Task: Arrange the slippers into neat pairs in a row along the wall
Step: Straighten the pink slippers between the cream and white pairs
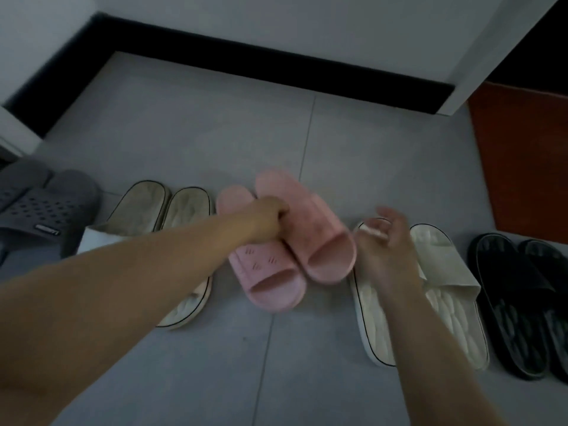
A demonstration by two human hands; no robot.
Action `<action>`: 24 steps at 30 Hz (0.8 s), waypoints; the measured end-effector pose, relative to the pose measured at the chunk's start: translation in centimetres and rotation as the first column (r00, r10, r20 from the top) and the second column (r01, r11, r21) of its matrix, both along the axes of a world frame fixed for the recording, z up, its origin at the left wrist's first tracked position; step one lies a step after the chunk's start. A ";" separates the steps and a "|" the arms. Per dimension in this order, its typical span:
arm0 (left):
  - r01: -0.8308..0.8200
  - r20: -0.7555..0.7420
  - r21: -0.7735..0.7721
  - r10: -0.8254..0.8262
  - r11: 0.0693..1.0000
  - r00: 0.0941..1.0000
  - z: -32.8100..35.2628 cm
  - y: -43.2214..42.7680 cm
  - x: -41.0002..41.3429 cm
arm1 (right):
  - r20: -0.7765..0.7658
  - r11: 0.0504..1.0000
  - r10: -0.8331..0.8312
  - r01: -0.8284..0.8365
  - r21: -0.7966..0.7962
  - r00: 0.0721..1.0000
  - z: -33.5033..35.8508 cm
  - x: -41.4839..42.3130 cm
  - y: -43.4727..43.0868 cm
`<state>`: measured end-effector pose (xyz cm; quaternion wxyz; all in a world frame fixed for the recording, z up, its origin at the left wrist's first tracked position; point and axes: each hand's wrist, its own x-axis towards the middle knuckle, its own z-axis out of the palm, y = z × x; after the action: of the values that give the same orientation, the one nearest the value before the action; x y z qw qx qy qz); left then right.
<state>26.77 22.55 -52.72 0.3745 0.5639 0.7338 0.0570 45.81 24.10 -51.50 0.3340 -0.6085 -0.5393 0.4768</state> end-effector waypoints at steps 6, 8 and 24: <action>-0.816 0.665 -0.323 0.729 0.479 0.165 1.1 1.3 2.3 | 0.024 0.994 0.104 -0.105 0.032 0.994 2.7 0.4 2.3; -0.823 0.710 -0.354 0.701 0.445 0.073 1.9 0.1 4.3 | 0.116 0.947 0.320 -0.315 -0.064 0.940 2.4 0.1 1.4; -0.053 -0.293 0.201 0.112 0.978 0.950 -1.2 -2.1 -3.3 | 0.435 0.899 0.437 -0.369 -0.235 0.788 -5.6 -0.8 -2.4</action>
<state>23.46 20.43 -53.92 0.1994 0.5678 0.7967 0.0556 45.05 21.66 -57.06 0.0384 -0.5988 -0.6878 0.4084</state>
